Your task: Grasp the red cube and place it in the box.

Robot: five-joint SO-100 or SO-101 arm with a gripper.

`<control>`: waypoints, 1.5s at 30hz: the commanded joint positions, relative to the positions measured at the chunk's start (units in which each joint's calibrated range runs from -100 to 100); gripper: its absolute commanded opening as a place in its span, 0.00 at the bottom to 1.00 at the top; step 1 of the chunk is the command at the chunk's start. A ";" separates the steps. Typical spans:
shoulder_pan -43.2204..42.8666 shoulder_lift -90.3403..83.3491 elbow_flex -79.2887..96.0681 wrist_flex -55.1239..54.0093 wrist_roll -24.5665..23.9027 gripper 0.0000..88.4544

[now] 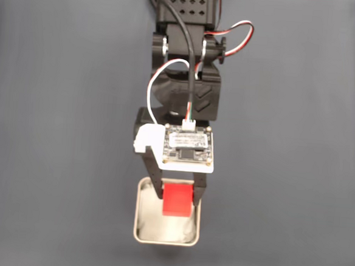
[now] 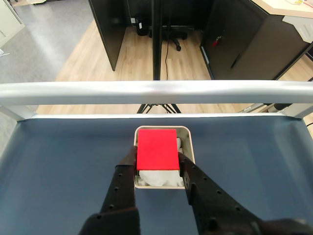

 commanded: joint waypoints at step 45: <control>1.67 5.61 -0.51 -5.45 1.17 0.29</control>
